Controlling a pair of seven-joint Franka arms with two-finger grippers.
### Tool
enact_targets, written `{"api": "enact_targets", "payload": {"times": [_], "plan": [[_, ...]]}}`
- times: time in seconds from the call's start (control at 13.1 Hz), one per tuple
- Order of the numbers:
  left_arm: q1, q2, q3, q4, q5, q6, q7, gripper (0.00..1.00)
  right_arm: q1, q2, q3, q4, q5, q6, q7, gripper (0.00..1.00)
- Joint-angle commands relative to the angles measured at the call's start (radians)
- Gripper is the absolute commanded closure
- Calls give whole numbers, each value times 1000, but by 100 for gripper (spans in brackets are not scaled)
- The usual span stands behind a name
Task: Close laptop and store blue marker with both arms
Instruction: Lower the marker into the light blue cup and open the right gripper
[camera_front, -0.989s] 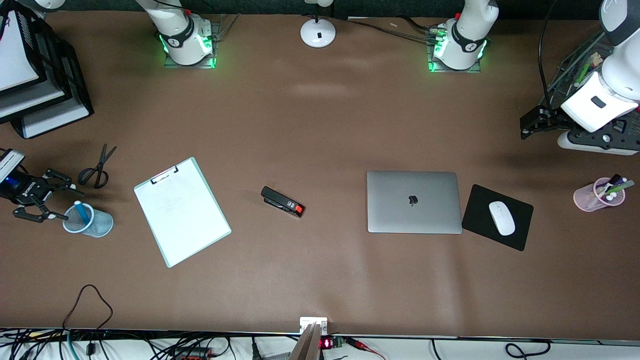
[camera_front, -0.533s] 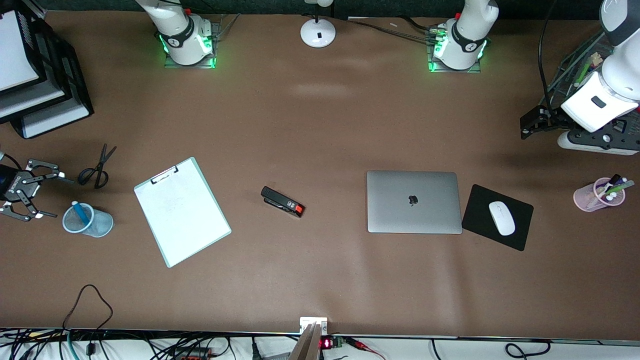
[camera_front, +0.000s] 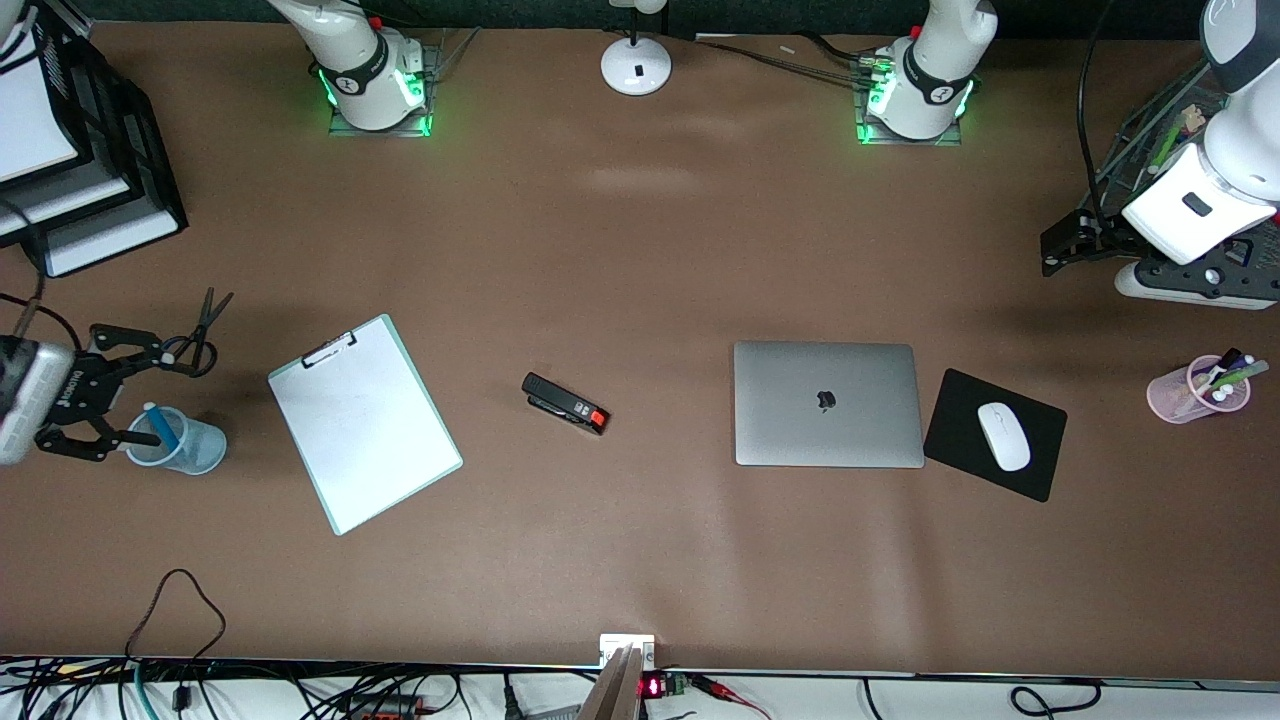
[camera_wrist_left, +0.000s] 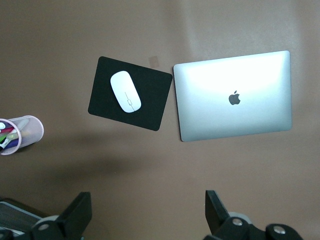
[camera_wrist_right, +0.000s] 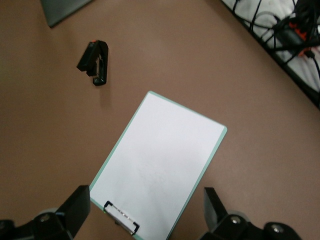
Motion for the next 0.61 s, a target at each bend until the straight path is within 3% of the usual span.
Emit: {"api": "enact_targets", "payload": {"times": [0.0,0.3,0.53], "plan": [[1,8,2,26,-11,-24,21,0,82,-17,-4,72,-176,-37,198,0],[1,8,2,26,-11,-26,19,0,180,-77,-1,72,-301,-119,556,0],[1,8,2,28,-11,-26,21,0,221,-77,-5,77,-309,-196,768,0]]}}
